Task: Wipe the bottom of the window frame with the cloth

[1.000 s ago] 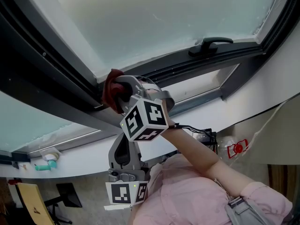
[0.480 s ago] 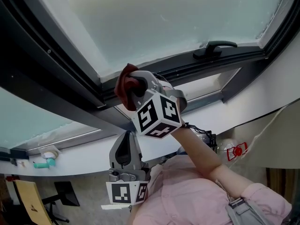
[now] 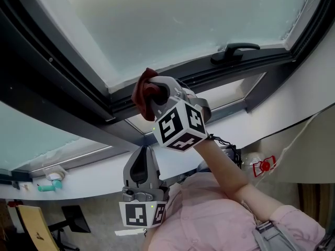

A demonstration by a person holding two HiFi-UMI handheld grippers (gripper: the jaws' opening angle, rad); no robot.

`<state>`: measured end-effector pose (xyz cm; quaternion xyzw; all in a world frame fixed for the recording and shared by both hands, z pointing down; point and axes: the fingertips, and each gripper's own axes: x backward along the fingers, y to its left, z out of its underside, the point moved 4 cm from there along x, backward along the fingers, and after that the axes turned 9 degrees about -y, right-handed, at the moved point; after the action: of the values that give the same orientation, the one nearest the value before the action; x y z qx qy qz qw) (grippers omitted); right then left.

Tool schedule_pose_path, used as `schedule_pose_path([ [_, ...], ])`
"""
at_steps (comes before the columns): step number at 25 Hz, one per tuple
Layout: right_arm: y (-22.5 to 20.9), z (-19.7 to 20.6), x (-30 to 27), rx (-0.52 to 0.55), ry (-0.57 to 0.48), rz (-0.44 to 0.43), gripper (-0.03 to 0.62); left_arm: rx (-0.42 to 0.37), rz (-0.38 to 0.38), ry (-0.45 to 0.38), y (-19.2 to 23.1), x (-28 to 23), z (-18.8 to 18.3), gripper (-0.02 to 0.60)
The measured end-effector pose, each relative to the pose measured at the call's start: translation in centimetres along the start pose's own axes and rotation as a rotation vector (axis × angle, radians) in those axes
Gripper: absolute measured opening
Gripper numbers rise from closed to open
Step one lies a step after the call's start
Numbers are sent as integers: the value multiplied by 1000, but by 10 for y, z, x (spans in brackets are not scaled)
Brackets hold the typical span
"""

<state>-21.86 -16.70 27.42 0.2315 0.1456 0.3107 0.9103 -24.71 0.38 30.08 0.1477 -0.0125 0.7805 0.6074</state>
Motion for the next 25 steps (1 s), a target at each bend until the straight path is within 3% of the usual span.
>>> schedule_pose_path([
  [10, -10, 7, 7, -54, 4, 34, 58, -10, -36, -14, 11, 7, -6, 0],
  [25, -31, 21, 18, -113, 24, 69, 58, -4, -27, -18, 11, 5, -9, 0],
])
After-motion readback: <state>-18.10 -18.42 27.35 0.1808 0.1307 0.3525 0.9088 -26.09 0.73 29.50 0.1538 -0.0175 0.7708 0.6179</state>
